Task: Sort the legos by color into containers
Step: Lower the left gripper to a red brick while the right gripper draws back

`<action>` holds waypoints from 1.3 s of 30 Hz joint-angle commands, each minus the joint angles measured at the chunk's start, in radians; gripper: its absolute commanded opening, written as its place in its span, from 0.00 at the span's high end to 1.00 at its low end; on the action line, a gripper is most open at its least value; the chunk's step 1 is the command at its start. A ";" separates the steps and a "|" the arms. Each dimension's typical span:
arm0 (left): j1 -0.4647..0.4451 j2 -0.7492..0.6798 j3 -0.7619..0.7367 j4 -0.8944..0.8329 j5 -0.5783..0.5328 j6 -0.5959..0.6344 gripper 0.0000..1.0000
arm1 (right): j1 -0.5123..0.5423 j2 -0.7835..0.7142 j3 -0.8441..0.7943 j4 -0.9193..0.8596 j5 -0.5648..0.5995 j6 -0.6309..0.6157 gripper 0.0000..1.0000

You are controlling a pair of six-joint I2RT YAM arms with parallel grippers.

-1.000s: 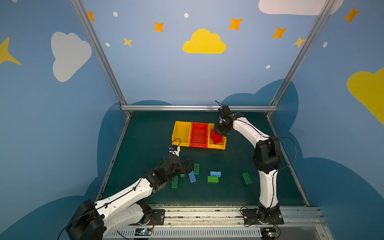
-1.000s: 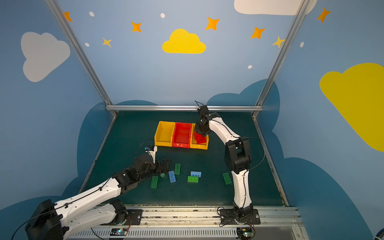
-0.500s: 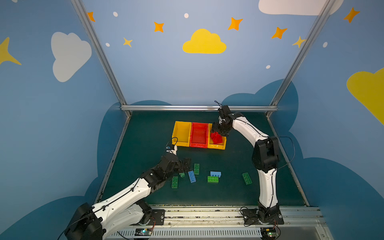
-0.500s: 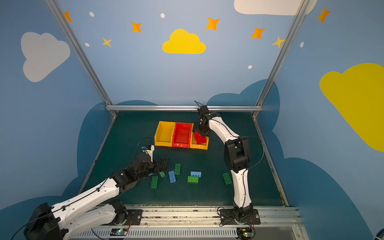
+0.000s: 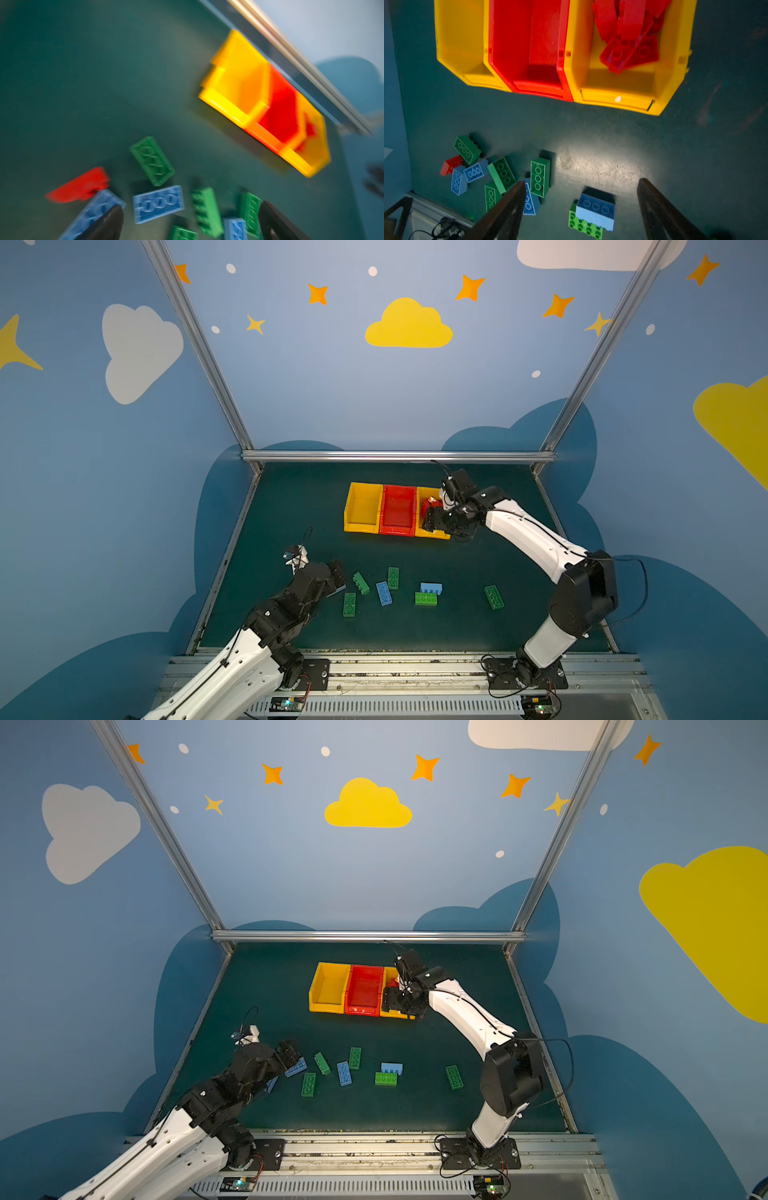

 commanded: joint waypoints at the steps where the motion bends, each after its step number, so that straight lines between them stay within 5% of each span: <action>1: 0.084 0.003 -0.006 -0.174 -0.043 -0.119 0.00 | 0.010 -0.064 -0.070 0.003 0.007 -0.013 0.17; 11: 0.304 0.203 0.025 -0.165 0.102 -0.136 0.00 | 0.011 -0.120 -0.165 0.077 -0.068 -0.047 0.12; 26: 0.429 0.296 0.024 -0.139 0.210 -0.076 0.00 | -0.001 -0.010 -0.176 0.143 -0.199 -0.084 0.05; 39: 0.453 0.468 0.055 -0.066 0.266 -0.038 0.17 | -0.004 0.001 -0.207 0.166 -0.206 -0.066 0.03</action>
